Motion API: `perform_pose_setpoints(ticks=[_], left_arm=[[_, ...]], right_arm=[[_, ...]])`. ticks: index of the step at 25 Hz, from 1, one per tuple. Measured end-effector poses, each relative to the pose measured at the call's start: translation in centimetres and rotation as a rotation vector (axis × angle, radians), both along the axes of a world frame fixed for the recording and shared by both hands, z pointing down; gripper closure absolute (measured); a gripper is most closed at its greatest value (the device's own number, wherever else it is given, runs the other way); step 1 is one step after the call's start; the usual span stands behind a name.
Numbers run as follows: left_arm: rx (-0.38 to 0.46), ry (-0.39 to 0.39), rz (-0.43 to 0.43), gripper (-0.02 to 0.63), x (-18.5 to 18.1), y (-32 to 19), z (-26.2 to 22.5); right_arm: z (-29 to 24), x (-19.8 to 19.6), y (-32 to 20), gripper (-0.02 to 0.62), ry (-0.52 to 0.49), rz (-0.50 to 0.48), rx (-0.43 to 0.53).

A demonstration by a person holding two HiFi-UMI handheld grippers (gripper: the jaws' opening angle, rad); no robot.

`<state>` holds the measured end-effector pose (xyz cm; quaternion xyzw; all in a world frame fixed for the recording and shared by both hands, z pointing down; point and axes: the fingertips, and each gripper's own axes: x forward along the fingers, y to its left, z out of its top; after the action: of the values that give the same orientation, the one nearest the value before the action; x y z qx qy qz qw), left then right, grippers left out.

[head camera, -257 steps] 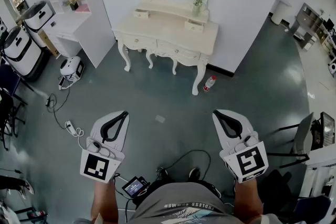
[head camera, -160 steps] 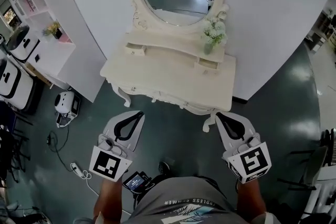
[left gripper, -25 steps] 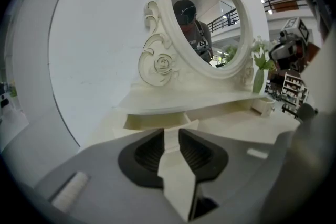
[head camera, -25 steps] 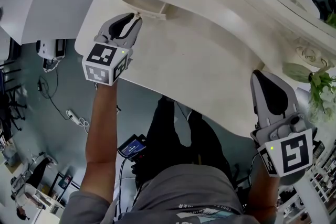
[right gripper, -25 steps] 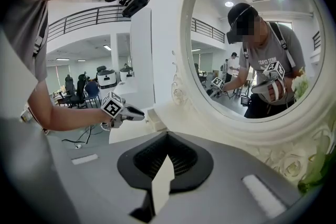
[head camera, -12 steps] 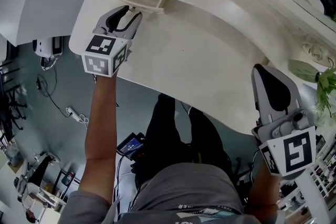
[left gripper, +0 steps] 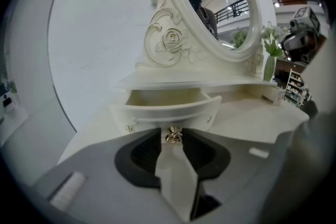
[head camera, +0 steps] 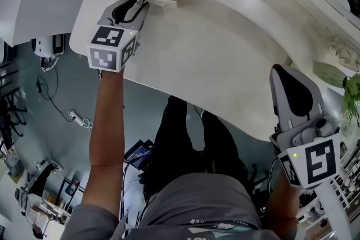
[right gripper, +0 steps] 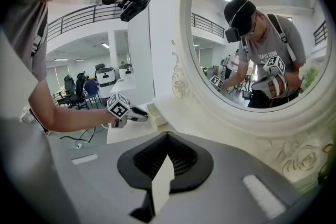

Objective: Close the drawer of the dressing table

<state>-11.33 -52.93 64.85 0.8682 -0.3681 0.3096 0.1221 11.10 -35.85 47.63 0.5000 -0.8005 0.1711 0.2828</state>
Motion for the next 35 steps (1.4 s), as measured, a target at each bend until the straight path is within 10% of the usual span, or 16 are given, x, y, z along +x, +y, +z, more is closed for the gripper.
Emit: perform_pose_setpoints(ticks=[35], left_arm=[[-0.007, -0.009, 0.081, 0.518, 3.8, -3.9, 0.1]], right_arm=[[0.6, 0.6, 1.3, 0.596, 0.008, 0.039, -0.002]])
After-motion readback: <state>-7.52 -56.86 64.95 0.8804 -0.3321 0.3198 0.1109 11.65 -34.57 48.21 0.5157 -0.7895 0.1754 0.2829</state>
